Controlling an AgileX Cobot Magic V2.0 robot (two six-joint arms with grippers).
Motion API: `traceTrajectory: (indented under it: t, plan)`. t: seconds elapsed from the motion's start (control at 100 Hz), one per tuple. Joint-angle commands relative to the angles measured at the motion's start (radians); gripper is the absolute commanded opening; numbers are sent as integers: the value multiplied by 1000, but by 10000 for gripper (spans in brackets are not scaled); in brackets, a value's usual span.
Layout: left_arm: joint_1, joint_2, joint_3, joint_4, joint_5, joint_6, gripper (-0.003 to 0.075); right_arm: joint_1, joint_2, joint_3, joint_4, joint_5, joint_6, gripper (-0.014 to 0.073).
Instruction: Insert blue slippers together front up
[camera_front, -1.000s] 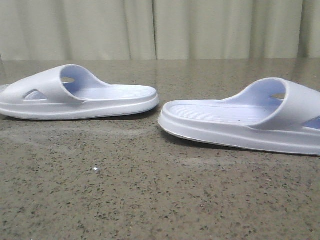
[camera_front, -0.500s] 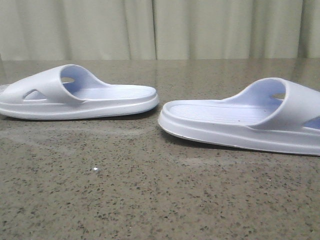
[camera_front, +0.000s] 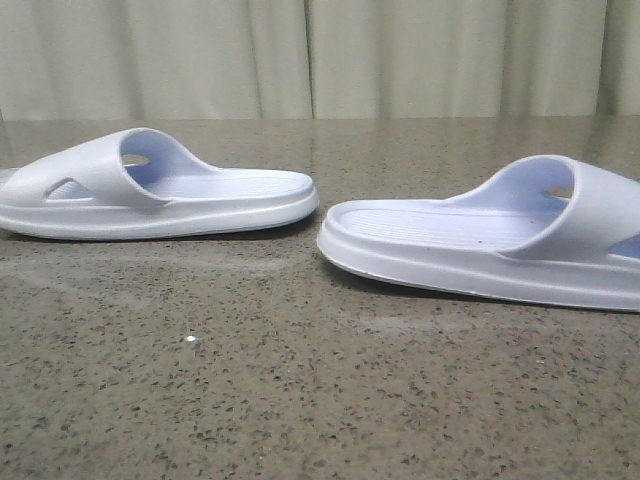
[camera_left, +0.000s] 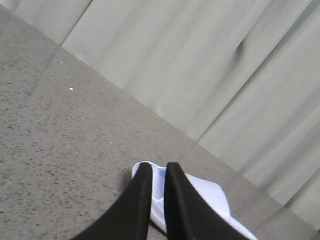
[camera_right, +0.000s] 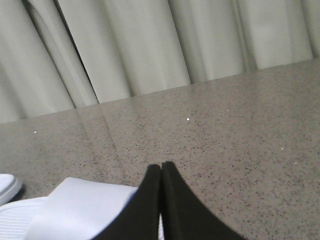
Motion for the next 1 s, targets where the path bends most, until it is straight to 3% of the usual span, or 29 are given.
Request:
traceTrajectory:
  t: [0.0, 0.22, 0.39, 0.46, 0.54, 0.63, 0.75, 0.87, 0.99]
  plan:
    - [0, 81, -91, -37, -7, -10, 15, -6, 42, -113, 13, 25, 1, -76]
    - [0, 336, -264, -37, 102, -10, 15, -6, 221, -256, 110, 124, 1, -75]
    - [0, 466, -340, -40, 113, -10, 16, -6, 332, -290, 122, 134, 1, -71]
    - [0, 493, -345, -48, 111, -10, 16, -6, 354, -290, 138, 138, 1, -38]
    - [0, 512, -345, -49, 113, -10, 23, -6, 367, -290, 161, 141, 1, 65]
    - [0, 518, -345, -49, 113, -5, 97, -6, 371, -290, 161, 134, 1, 242]
    - [0, 518, -345, -49, 115, -4, 288, -6, 371, -290, 161, 112, 1, 428]
    - [0, 518, -344, -49, 115, -4, 456, -6, 371, -290, 161, 110, 1, 447]
    - [0, 535, -344, -61, 89, -4, 466, -6, 371, -290, 161, 110, 1, 445]
